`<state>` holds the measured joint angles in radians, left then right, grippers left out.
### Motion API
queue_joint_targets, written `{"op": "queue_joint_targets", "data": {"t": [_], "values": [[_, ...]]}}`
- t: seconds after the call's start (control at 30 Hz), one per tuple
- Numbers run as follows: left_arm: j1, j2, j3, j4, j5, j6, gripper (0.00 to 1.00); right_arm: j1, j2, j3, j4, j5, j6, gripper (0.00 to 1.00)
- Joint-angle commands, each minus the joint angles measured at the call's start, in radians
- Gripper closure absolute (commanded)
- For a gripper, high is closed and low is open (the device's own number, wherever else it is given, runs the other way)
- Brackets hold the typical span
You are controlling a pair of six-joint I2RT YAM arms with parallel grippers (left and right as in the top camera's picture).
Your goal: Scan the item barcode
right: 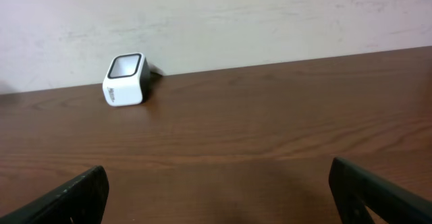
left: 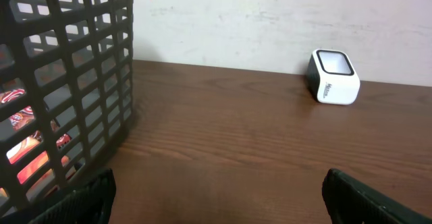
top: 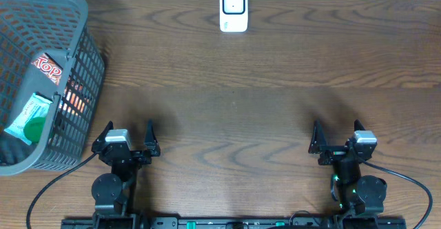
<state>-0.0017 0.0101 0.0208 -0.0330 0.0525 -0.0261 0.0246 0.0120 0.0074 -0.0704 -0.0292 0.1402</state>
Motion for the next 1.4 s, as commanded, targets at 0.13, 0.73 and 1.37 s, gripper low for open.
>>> {"op": "queue_joint_targets", "data": {"t": [0.13, 0.73, 1.37], "values": [[0.003, -0.006, -0.017, -0.037, -0.019, -0.002, 0.02, 0.008, -0.005, -0.002, -0.003, 0.005, 0.001, 0.01], [0.003, -0.006, -0.017, -0.037, -0.019, -0.002, 0.02, 0.008, -0.005, -0.002, -0.003, 0.005, 0.001, 0.01], [0.003, -0.006, -0.017, -0.01, -0.045, 0.051, 0.02, 0.008, -0.005, -0.002, -0.003, 0.005, 0.001, 0.01]]}}
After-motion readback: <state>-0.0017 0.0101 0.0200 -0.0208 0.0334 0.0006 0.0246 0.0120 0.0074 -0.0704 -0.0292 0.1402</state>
